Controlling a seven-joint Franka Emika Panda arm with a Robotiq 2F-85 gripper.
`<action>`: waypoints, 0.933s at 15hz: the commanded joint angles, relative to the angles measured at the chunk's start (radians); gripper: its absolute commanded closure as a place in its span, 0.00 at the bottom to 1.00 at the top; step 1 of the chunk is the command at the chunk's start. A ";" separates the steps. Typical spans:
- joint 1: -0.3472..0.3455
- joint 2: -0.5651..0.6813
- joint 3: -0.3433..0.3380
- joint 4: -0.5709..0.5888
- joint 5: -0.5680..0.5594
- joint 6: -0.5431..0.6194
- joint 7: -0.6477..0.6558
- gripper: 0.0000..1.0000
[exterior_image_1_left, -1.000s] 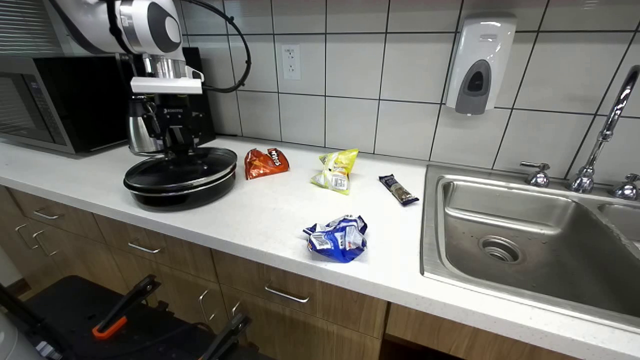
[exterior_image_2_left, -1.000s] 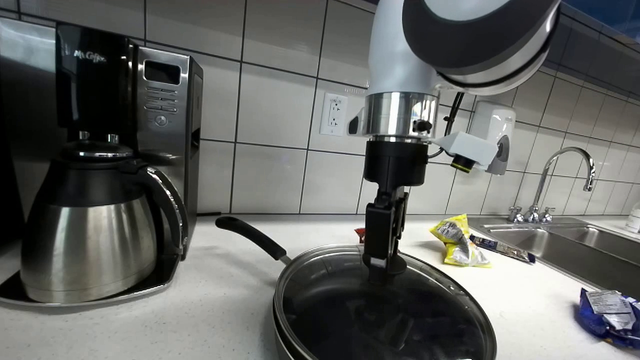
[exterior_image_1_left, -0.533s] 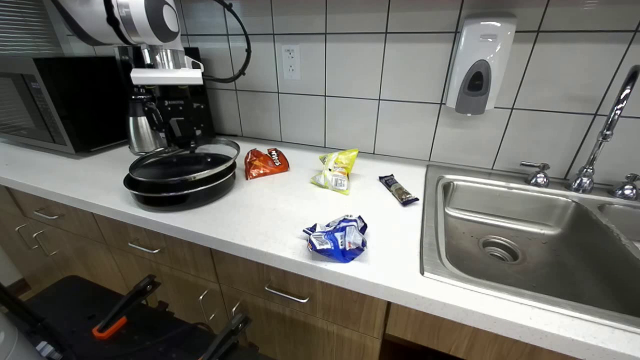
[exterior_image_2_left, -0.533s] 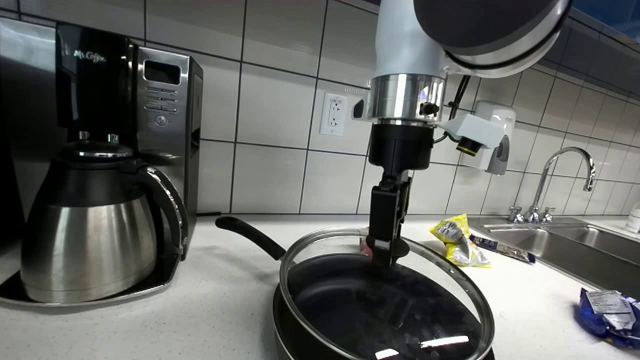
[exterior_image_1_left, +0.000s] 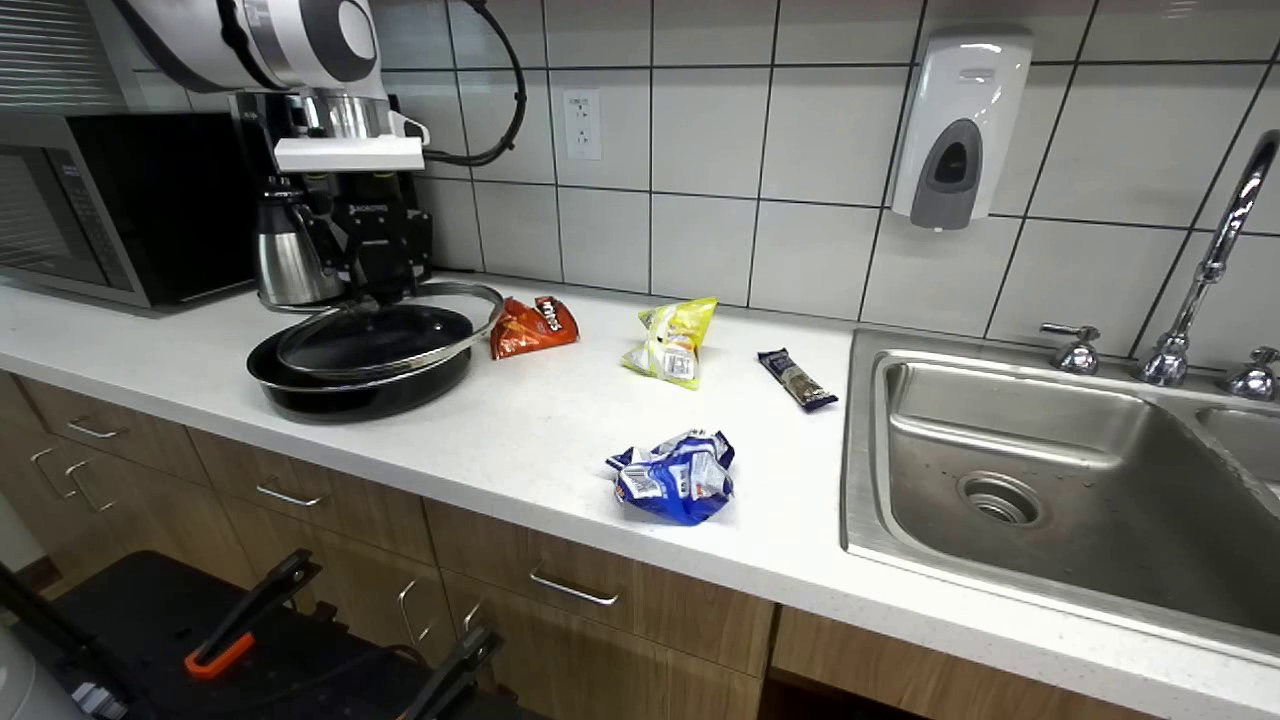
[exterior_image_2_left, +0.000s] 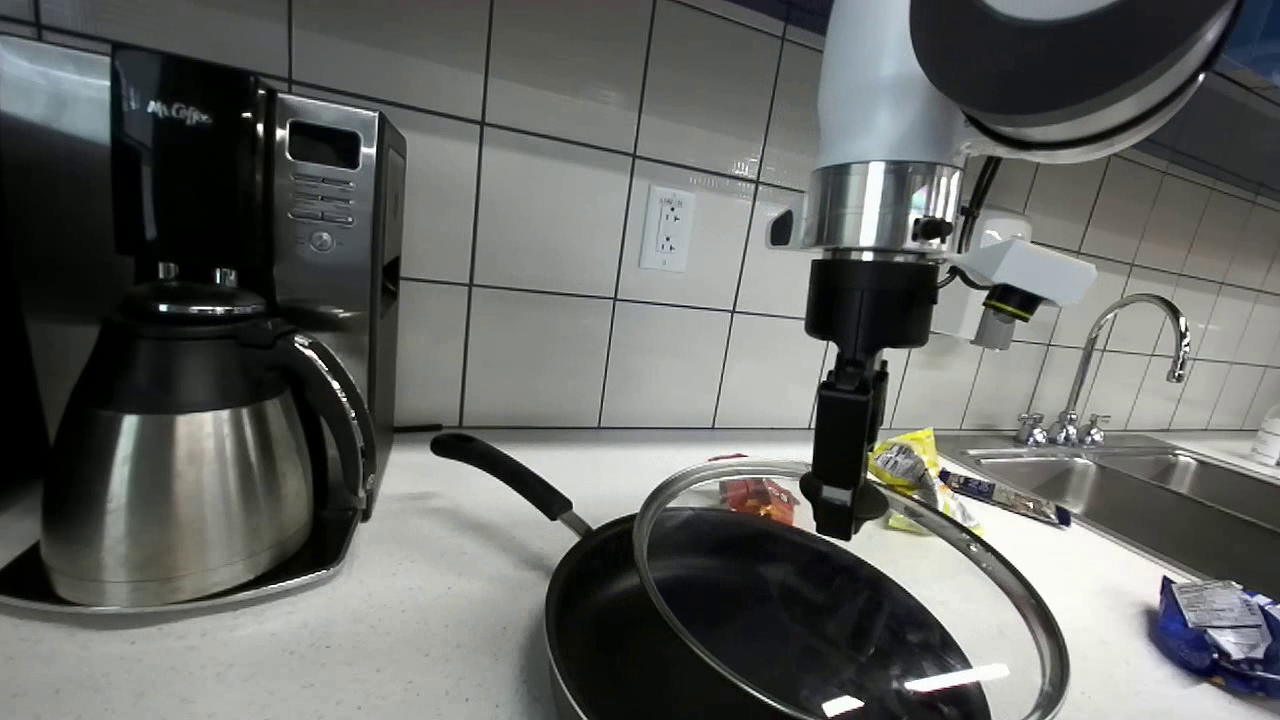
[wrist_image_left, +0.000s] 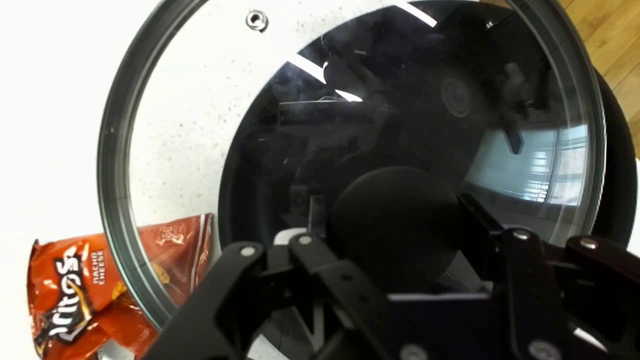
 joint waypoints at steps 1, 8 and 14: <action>-0.032 -0.104 -0.008 -0.096 0.007 0.054 -0.009 0.61; -0.089 -0.133 -0.031 -0.209 0.102 0.265 -0.056 0.61; -0.125 -0.142 -0.030 -0.233 0.211 0.366 -0.149 0.61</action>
